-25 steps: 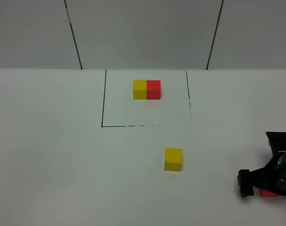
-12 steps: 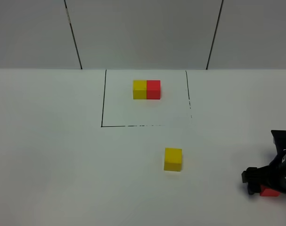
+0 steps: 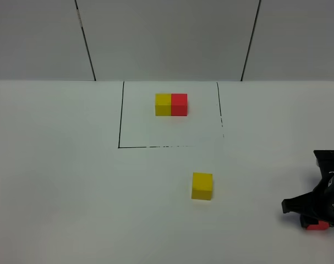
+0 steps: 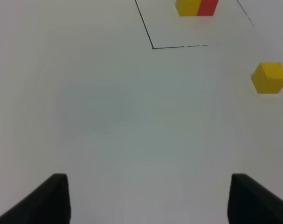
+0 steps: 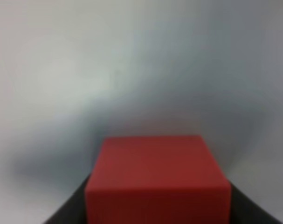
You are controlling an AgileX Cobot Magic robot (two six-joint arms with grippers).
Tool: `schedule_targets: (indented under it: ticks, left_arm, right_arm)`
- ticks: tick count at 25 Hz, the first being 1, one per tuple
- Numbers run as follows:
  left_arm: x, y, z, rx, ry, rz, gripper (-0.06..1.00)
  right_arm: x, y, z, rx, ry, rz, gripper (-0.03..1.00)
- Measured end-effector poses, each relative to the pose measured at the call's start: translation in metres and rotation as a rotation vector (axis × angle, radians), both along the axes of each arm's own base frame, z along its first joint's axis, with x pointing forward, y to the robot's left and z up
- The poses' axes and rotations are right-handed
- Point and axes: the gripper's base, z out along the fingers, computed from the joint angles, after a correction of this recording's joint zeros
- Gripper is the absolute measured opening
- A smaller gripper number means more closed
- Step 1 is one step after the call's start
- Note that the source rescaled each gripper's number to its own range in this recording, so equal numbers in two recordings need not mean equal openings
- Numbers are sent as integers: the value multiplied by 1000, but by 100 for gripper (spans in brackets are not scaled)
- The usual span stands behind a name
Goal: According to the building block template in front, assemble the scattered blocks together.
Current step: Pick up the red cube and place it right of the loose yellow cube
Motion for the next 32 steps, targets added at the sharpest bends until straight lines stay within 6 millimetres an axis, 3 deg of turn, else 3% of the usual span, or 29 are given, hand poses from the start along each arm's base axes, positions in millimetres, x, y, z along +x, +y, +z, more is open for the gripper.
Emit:
schedule_targets:
  ticks: [3, 7, 12, 16, 21, 26, 32]
  left_arm:
    - [0, 0, 0, 0, 0, 0, 49]
    - [0, 0, 0, 0, 0, 0, 49]
    - [0, 0, 0, -1, 0, 0, 48]
    - [0, 0, 0, -1, 0, 0, 48]
    - [0, 0, 0, -1, 0, 0, 48]
    - [0, 0, 0, -1, 0, 0, 48]
    - [0, 0, 0, -1, 0, 0, 48]
  right_arm:
    - [16, 6, 29, -34, -33, 188, 1]
    - [36, 27, 69, -132, -80, 631, 1]
    - [47, 65, 85, -220, -87, 1119, 1]
    - [59, 94, 78, -253, -55, 1283, 1]
    - [73, 112, 55, -273, 42, 1361, 1]
    - [84, 124, 31, -257, 108, 1366, 1]
    - [85, 133, 19, -247, 107, 1309, 1]
